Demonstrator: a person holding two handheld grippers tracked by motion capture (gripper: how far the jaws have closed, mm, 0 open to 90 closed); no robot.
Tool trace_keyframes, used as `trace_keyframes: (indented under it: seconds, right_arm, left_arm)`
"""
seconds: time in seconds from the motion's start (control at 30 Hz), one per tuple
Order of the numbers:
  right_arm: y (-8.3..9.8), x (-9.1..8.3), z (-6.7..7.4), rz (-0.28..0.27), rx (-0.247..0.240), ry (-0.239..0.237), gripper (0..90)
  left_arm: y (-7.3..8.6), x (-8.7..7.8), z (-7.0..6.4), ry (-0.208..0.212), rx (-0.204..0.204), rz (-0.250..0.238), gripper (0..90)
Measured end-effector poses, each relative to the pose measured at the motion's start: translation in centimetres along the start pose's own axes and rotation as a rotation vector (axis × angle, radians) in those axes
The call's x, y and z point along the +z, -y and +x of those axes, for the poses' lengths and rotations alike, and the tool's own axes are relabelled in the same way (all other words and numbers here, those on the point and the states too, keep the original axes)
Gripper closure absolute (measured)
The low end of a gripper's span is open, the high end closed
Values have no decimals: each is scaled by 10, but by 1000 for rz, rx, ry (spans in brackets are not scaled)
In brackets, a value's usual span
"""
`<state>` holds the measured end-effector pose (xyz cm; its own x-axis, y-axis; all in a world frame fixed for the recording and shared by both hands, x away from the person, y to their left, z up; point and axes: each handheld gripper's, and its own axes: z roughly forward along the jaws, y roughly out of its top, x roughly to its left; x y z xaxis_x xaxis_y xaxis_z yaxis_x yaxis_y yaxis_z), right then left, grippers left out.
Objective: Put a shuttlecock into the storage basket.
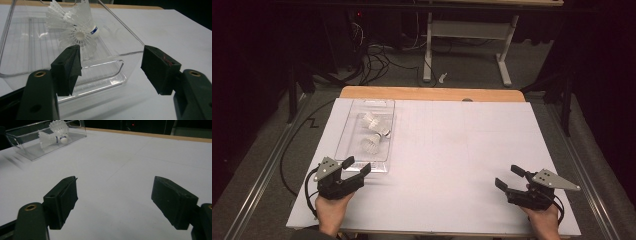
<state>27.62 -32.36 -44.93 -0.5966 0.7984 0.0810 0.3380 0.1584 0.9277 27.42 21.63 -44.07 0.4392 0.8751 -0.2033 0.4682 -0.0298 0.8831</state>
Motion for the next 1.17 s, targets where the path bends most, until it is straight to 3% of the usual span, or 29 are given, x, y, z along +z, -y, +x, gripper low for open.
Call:
trace_keyframes:
  seconds: [0.5,1.17]
  right_arm:
    - [0,0,0,0,-1,1,214]
    - [0,0,-1,-2,-4,3,214]
  left_arm:
    - [3,2,-2,2,14,19,324]
    - [3,2,-1,16,4,15,321]
